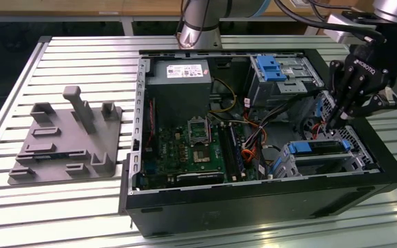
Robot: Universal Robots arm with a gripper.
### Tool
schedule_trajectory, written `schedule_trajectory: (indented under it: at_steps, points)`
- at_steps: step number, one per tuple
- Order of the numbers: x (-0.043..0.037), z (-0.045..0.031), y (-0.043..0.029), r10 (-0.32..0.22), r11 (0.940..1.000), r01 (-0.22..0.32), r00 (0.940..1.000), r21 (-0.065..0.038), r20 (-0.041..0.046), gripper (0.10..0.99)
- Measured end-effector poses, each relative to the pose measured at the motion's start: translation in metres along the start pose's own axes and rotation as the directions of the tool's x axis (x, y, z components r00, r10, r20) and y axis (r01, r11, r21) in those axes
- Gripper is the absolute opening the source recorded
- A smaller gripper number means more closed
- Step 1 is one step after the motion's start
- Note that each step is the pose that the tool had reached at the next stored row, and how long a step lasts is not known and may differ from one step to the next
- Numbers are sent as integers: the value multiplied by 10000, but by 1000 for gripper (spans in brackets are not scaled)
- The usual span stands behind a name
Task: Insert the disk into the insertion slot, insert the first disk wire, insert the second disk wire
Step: 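Insert the first disk wire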
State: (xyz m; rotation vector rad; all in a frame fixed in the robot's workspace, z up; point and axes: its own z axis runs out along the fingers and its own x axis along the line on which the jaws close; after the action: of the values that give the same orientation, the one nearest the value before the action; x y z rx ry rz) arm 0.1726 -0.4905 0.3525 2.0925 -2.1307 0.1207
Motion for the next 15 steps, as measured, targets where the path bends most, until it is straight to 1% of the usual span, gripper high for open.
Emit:
schedule_trajectory:
  at_steps: [3,6,7,9,12,13,15]
  points:
    - [32,-12,1,-14,10000,14,9997,8,253,165]
    - [84,-4,0,-25,10000,25,9989,5,473,165]
    - [100,-2,0,-30,10000,29,9984,5,564,165]
    - [128,1,-1,-42,10000,42,9968,2,802,165]
    - [169,4,-2,-63,10000,64,9927,-1,1204,165]
    - [185,6,-2,-68,10000,69,9915,-2,1301,165]
    - [219,11,-3,-74,10000,75,9898,-3,1422,165]
